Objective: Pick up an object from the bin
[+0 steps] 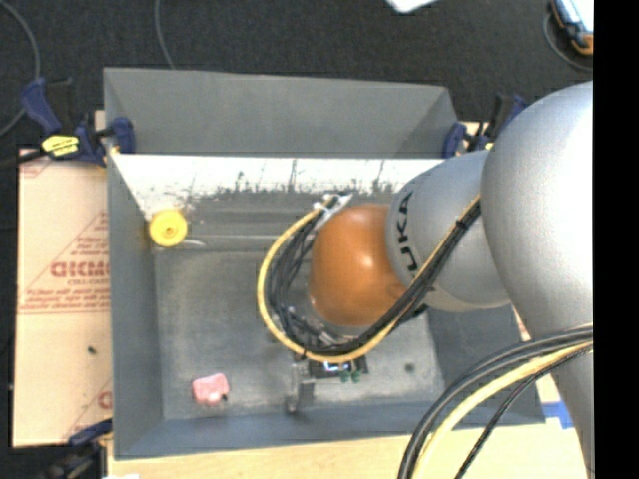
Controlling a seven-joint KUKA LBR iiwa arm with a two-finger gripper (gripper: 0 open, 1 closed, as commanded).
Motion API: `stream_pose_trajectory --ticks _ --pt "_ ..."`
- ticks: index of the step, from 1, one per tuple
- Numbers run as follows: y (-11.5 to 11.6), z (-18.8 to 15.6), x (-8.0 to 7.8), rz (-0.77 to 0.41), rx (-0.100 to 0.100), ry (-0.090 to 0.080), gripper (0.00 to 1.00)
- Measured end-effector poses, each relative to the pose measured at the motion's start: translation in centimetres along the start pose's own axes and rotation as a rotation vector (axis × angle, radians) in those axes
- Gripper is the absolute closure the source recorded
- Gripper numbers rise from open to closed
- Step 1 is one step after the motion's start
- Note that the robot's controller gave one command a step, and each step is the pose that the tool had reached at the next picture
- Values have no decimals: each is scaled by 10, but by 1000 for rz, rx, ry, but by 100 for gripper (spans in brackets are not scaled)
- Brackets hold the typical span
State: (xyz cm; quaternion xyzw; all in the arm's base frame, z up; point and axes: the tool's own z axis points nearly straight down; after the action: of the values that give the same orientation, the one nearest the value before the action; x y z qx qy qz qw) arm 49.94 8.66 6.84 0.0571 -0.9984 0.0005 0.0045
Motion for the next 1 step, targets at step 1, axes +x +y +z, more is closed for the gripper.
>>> stream_pose_trajectory --ticks 1 --pt "-44 -95 -36 -187 2 -22 0"
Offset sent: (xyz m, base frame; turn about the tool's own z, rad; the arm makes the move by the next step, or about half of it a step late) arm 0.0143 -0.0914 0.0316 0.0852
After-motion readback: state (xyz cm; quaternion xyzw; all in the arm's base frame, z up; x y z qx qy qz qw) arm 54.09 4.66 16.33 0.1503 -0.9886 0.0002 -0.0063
